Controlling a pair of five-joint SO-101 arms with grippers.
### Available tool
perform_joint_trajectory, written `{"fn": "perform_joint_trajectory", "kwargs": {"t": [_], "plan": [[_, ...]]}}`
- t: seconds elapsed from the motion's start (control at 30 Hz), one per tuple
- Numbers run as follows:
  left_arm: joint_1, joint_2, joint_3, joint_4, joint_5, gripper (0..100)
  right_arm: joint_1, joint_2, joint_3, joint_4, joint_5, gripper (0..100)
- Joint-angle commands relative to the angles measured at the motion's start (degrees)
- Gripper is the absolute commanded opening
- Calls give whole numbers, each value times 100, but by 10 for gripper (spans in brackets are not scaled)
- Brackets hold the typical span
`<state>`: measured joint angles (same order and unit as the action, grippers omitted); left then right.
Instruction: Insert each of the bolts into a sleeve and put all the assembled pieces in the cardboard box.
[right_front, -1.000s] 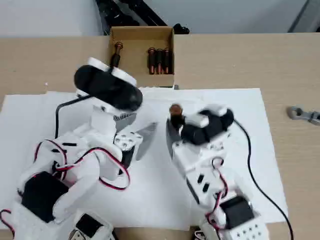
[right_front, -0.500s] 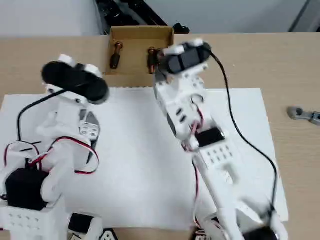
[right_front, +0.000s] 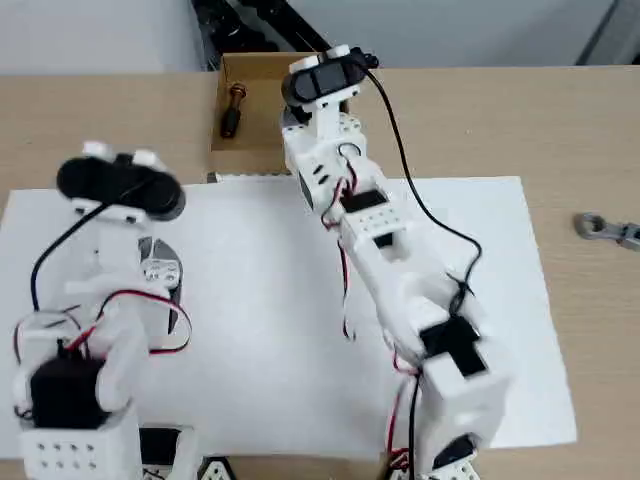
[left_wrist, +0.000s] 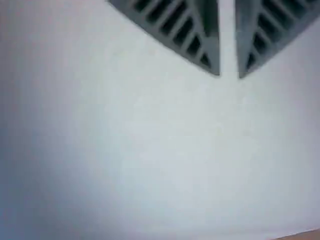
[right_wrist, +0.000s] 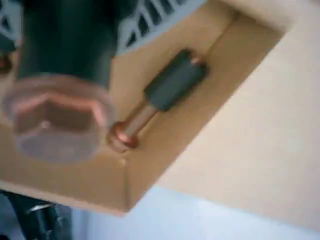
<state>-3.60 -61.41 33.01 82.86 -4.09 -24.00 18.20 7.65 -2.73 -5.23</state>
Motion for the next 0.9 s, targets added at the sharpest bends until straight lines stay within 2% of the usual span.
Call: {"fn": "perform_joint_trajectory", "kwargs": {"t": [0.0,0.23,0.43,0.5,0.73,0.87], "plan": [[-149,-554,497,-325,79,6,84,620,-1371,66,53,4],[-202,-1345,1235,-325,62,6,84,2299,-3376,822,62,6],[-202,-1705,1807,-958,35,6,75,3380,-4721,1798,44,162],[-211,-1820,2062,-1240,35,6,84,3574,-5020,2018,35,178],[-211,-2154,2800,-1811,26,6,84,3574,-5213,2158,35,111],[-211,-2374,3204,-1996,18,6,84,3275,-5213,2624,35,24]]}}
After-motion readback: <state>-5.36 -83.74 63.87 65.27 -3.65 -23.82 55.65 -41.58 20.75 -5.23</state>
